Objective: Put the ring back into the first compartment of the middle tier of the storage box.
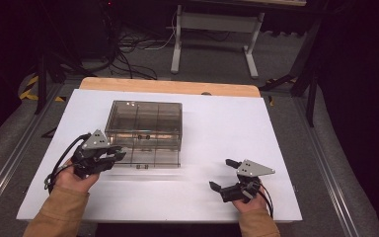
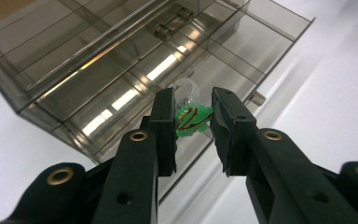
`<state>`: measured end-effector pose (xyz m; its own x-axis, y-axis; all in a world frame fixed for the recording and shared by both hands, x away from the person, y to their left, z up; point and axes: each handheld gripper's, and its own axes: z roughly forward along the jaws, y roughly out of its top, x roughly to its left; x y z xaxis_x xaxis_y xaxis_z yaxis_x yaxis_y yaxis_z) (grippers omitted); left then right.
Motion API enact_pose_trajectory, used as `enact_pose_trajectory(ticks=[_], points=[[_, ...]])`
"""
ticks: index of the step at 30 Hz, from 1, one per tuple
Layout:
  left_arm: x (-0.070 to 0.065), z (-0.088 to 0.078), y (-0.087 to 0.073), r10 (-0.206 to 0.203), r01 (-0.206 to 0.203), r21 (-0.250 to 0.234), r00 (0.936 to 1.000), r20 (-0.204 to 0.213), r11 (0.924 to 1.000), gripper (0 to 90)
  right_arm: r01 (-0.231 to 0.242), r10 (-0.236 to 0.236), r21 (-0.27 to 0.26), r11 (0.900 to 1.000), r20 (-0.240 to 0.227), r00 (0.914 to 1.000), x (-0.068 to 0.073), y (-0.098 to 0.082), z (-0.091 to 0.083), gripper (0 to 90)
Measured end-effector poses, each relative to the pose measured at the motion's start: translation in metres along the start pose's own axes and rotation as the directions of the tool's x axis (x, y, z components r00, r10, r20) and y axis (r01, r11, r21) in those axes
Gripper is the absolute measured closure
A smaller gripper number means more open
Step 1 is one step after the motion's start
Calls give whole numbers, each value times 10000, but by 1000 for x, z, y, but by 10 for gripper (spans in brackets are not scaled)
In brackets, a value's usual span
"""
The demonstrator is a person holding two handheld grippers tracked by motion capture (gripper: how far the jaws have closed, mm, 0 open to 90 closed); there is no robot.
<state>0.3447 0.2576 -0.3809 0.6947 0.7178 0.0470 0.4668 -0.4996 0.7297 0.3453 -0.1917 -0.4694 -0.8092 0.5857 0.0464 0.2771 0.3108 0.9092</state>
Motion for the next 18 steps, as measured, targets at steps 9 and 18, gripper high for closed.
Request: enact_pose_trajectory(ticks=[9,18], points=[[8,2,-5,-364,365,86,9992,-178,9993,716,4,-4,32,10000,2,10000,0,0,0,0],[14,8,-10,-629,635,244,9977,-266,9977,715,10,-10,34,10000,-1,10000,0,0,0,0]])
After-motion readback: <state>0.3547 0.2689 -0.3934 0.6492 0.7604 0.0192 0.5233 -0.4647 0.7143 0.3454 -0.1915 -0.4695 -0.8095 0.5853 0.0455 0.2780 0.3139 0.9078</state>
